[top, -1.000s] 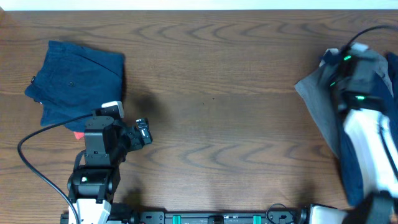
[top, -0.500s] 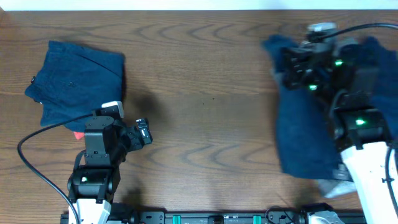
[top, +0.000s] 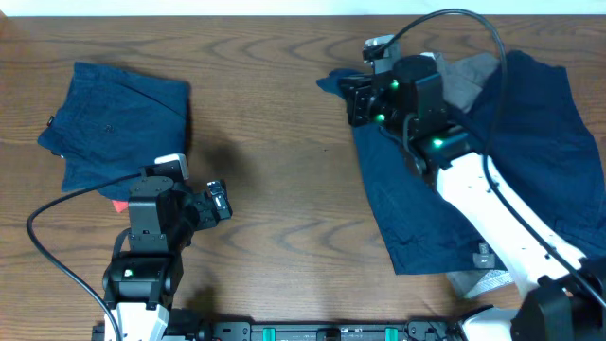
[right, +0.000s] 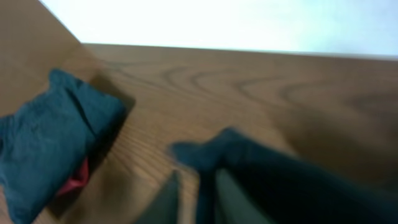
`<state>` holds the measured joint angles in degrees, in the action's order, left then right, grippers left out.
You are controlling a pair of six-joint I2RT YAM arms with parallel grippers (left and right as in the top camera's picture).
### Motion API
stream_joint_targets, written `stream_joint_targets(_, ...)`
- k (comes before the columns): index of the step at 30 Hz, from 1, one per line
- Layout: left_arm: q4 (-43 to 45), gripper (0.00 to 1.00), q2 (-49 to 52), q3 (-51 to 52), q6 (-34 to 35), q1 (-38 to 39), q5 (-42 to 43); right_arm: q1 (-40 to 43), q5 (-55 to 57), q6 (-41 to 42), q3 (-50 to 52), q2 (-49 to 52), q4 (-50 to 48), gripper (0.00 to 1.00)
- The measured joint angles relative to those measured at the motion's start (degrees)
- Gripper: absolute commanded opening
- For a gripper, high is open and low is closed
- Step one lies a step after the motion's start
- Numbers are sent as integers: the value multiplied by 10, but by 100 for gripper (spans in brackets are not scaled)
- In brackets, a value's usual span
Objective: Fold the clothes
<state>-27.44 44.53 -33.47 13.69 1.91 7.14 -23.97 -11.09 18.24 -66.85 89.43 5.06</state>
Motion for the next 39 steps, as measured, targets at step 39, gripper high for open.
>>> stream_joint_targets(39, 418, 98, 426, -5, 394, 414, 195, 369, 217, 0, -3, -125, 552, 99)
